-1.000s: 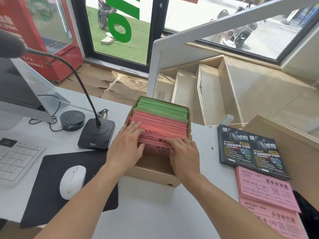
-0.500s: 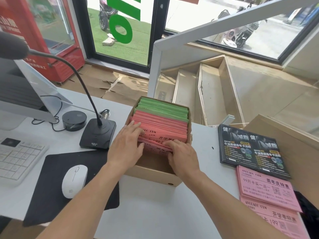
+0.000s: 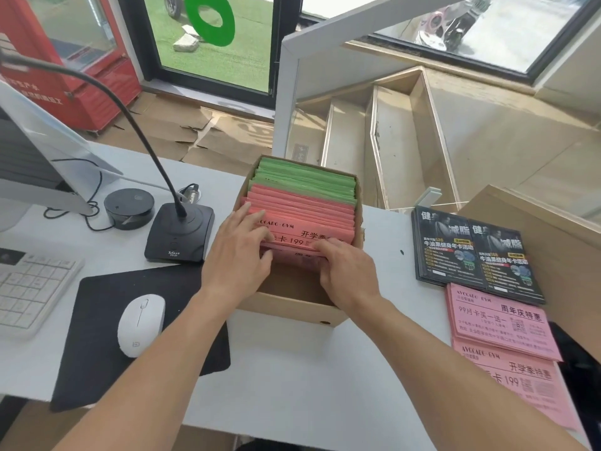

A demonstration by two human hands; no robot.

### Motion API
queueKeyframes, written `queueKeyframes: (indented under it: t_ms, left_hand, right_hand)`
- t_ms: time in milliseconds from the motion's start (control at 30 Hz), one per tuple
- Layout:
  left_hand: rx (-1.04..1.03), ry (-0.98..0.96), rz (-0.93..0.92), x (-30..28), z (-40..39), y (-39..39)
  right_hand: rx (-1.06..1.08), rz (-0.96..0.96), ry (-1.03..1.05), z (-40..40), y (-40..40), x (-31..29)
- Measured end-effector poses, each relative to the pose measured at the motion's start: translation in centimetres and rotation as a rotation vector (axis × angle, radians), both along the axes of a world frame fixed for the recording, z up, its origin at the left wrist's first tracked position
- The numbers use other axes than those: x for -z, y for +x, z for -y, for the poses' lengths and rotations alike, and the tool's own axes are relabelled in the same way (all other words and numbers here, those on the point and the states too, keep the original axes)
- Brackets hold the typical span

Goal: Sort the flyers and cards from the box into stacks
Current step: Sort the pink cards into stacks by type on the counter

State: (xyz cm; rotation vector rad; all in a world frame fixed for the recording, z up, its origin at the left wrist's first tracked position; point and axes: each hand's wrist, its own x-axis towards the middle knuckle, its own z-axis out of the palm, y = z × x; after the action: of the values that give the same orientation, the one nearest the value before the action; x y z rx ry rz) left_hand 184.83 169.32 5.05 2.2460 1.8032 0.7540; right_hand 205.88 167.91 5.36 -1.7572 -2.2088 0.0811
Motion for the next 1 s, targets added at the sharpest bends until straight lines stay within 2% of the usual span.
queueKeyframes:
  t_ms: [67, 200, 267, 367, 433, 533, 667, 900, 1000]
  left_hand:
    - [0.029, 0.036, 0.151, -0.2, 0.0, -0.3]
    - [0.033, 0.081, 0.728, -2.4, 2.1, -0.2]
    - [0.023, 0.065, 0.823, -4.5, 3.7, 1.4]
    - [0.075, 0.007, 0.777, -6.8, 6.1, 5.5]
    - [0.170, -0.083, 0.812, -6.9, 8.2, 8.7]
    - [0.270, -0.274, 0.827, -4.3, 11.3, 13.6]
    - [0.333, -0.427, 0.775, 0.0, 15.5, 19.6]
    - [0.296, -0.594, 0.604, 2.9, 21.1, 25.1]
    - [0.271, -0.620, 0.626, 3.1, 22.6, 25.8]
  right_hand:
    - [0.033, -0.110, 0.113, 0.6, 0.5, -0.3]
    - [0.058, -0.284, 0.319, 2.9, 2.6, -3.3]
    - [0.013, -0.370, 0.292, 4.3, 4.4, -5.7]
    - [0.026, -0.402, 0.186, 7.0, 9.1, -8.1]
    - [0.042, -0.400, 0.062, 9.2, 13.5, -8.8]
    - [0.098, -0.326, -0.145, 13.7, 19.8, -8.1]
    - [0.217, -0.298, -0.264, 19.9, 25.9, -4.8]
    - [0.270, -0.246, -0.367, 26.3, 30.5, -0.9]
    - [0.272, -0.311, -0.436, 27.5, 31.1, 0.4]
